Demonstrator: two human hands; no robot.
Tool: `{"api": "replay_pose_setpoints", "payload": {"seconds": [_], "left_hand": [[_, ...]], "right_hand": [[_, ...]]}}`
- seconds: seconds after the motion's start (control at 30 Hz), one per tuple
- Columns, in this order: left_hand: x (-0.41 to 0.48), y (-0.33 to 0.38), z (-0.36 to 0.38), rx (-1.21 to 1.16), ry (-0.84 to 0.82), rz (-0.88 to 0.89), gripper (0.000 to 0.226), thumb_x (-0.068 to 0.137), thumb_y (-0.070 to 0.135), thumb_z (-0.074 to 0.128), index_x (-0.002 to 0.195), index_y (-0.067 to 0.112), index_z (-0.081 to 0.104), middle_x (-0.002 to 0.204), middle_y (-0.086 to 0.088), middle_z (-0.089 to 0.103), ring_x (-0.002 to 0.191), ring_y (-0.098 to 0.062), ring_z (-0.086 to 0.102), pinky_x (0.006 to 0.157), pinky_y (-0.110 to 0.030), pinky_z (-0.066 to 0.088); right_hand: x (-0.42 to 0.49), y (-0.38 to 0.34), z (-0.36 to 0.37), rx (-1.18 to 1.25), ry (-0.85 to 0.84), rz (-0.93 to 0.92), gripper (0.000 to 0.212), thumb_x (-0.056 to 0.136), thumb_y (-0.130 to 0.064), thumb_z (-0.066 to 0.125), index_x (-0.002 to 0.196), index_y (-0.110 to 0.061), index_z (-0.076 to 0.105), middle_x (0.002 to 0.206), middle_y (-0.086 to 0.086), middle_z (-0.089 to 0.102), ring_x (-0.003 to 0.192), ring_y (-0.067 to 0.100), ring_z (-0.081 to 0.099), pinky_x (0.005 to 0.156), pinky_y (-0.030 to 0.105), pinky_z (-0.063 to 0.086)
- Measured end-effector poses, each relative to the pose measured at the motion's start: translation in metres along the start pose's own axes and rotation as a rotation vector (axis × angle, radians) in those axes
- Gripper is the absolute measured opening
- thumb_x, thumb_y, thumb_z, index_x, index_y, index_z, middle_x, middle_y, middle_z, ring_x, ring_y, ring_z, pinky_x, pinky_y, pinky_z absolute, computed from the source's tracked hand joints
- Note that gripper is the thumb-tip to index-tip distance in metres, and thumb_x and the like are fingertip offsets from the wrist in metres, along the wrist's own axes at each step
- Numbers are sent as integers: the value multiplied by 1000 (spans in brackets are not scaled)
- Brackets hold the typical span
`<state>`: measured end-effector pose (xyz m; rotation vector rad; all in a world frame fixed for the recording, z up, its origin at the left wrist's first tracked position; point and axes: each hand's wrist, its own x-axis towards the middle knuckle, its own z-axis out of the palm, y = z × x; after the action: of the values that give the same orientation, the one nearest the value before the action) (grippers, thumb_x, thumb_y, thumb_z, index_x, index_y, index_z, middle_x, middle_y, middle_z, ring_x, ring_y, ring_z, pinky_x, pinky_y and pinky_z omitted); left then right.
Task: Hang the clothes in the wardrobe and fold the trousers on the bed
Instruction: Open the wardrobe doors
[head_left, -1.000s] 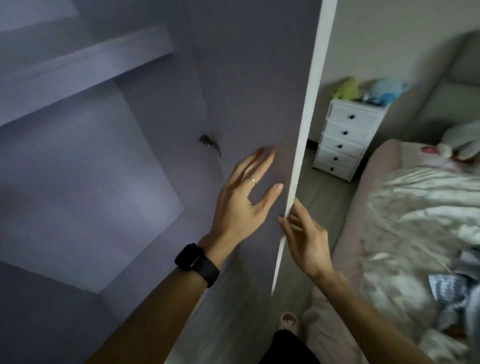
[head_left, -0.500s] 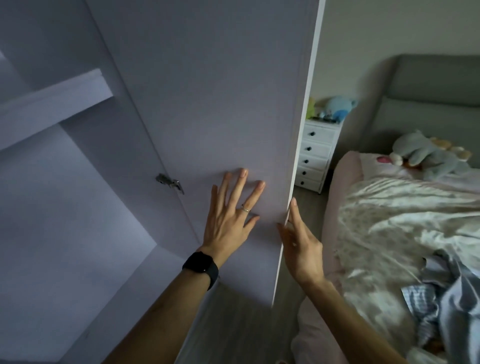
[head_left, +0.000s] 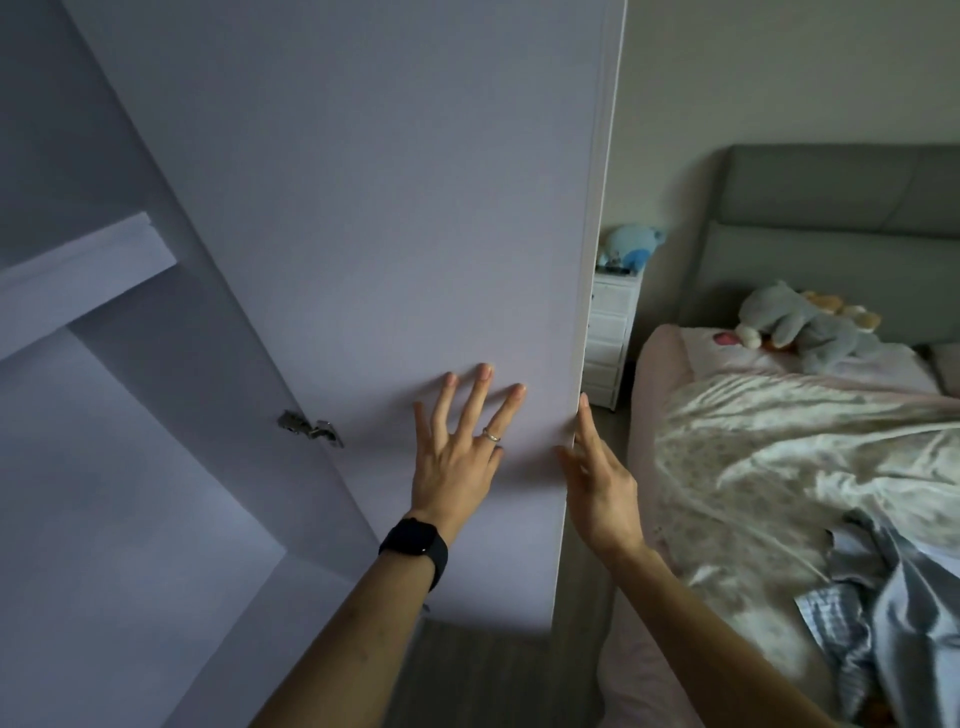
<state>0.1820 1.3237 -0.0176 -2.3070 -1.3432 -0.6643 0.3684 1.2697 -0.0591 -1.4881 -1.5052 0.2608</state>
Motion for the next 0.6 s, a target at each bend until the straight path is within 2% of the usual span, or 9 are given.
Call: {"api": "replay_pose_setpoints", "payload": {"seconds": [0.1,0.23,0.33,0.4,0.5,0.6], "left_hand": [[2,-3,3,-6,12,6,95,83,37,80,159,34,22,167,-6,4,149,-43,19,102,-69,39],[5,-12,-3,-57,27,11,92,85,25,75,159,32,21,168,-6,1,150,-44,17,104,-72,34],[-6,-16,-11,-244,67,-55,90,82,16,73,158,32,27,168,-7,8,153,-38,11,108,-75,27],[-18,-13,-9,-430,88,-70,81,83,12,71,154,29,34,166,-6,18,153,-30,18,112,-69,24],[-46,19,-3,-681,-10,-27,71,84,4,69,149,19,45,158,-7,36,144,-30,36,114,-62,32],[-80,64,4,-887,-296,60,63,87,1,66,145,16,50,152,-6,45,137,-28,45,110,-49,42]], "right_hand": [[4,-5,2,2,14,23,81,103,-20,56,155,-54,4,103,13,67,81,32,66,66,46,56],[11,-21,7,-26,16,91,73,102,-17,57,158,-37,14,109,13,68,88,33,67,76,46,56],[-3,-39,7,-49,18,182,58,101,-15,55,154,-30,39,118,11,68,97,30,69,83,44,55],[-29,-44,4,-58,65,252,52,95,-11,57,145,-27,54,117,8,69,97,27,69,86,41,55],[-95,-34,-14,-66,99,376,44,93,-11,61,136,-24,62,118,2,68,100,20,69,89,40,56],[-177,-21,-42,-161,175,551,39,92,-15,64,128,-31,65,118,-8,69,101,10,68,87,34,55]]}}
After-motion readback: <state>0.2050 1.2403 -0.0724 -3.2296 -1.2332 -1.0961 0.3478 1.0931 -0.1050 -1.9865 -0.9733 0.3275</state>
